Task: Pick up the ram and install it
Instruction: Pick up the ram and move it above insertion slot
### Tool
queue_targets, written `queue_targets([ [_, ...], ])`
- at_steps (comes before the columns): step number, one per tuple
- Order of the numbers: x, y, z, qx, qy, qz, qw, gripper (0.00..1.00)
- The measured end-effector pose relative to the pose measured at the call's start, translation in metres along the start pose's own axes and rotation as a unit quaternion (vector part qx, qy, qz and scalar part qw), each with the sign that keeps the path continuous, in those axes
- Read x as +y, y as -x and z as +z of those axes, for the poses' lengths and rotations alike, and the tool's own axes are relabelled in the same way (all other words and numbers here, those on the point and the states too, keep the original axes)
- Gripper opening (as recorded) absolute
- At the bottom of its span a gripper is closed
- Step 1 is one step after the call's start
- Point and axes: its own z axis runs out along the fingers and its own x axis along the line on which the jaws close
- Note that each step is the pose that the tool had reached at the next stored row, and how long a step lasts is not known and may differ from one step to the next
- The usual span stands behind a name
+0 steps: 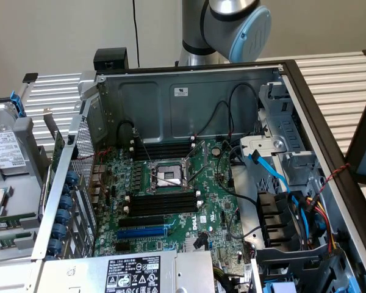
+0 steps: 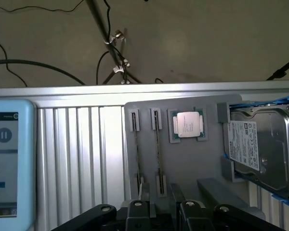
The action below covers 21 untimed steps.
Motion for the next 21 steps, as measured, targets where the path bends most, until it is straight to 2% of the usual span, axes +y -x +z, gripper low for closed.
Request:
queue_targets([
  [7, 0.0000, 0.000, 0.0008, -0.0003, -0.0001, 0.000, 1.0000, 0.31],
  [8, 0.0000, 0.000, 0.0023, -0.0022, 0.0000, 0.000, 1.0000, 0.31],
  [9, 0.0000, 0.000, 0.0040, -0.0027, 0.0001, 0.000, 1.0000, 0.31],
  [18, 0.0002, -0.002, 0.0203, -0.0027, 0.0001, 0.000, 1.0000, 0.31],
  [20, -0.0001, -0.007, 0.0237, -0.0027, 0.0002, 0.000, 1.0000, 0.31],
  [21, -0.0005, -0.014, 0.0271, -0.0027, 0.0001, 0.000, 1.0000, 0.31],
])
